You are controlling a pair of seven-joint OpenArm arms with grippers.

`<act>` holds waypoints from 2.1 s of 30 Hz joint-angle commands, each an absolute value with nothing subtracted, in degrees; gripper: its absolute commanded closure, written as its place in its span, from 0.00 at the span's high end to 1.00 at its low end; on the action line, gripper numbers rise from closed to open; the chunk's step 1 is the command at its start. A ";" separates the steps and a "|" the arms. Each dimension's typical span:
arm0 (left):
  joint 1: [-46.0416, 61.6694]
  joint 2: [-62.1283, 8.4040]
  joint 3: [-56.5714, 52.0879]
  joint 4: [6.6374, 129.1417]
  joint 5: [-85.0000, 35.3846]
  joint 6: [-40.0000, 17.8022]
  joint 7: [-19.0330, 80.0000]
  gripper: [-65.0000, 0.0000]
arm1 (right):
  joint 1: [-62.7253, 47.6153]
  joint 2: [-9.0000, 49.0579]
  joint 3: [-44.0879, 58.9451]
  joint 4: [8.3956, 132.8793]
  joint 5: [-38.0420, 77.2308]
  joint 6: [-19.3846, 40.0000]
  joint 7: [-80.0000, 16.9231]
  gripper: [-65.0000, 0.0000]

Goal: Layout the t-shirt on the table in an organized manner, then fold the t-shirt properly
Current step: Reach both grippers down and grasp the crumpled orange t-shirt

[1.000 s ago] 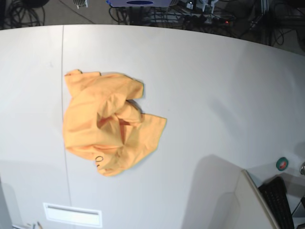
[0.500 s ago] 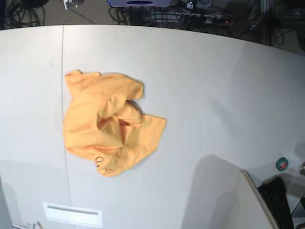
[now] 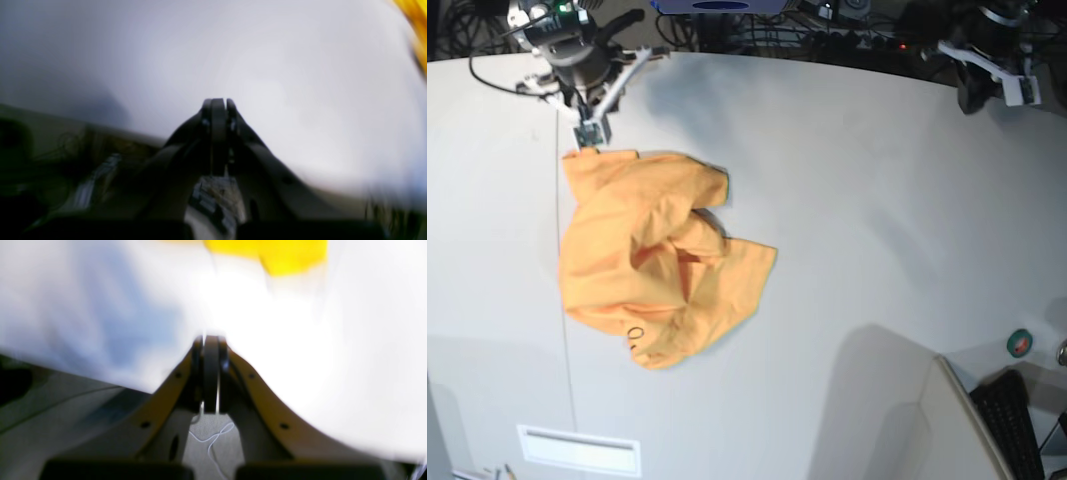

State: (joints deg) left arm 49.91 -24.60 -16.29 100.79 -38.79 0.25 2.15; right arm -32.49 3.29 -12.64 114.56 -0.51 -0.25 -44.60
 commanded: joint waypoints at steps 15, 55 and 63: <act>34.42 -15.60 -39.78 100.62 -42.33 -2.95 28.70 0.27 | 10.59 -7.52 -29.93 74.15 0.13 -0.22 -37.05 0.55; 20.53 -11.91 -8.84 94.73 -19.47 -6.46 26.59 0.49 | 9.89 6.37 -25.01 98.68 12.00 0.75 -32.04 0.00; 13.85 -11.82 9.80 93.76 -19.03 -6.46 26.59 0.91 | 6.11 10.95 -14.73 105.54 12.00 0.84 -32.04 0.00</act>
State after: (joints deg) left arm 14.48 -11.64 10.04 92.86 -18.57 -6.22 27.92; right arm 4.95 10.66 -14.98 104.27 11.88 0.91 -33.95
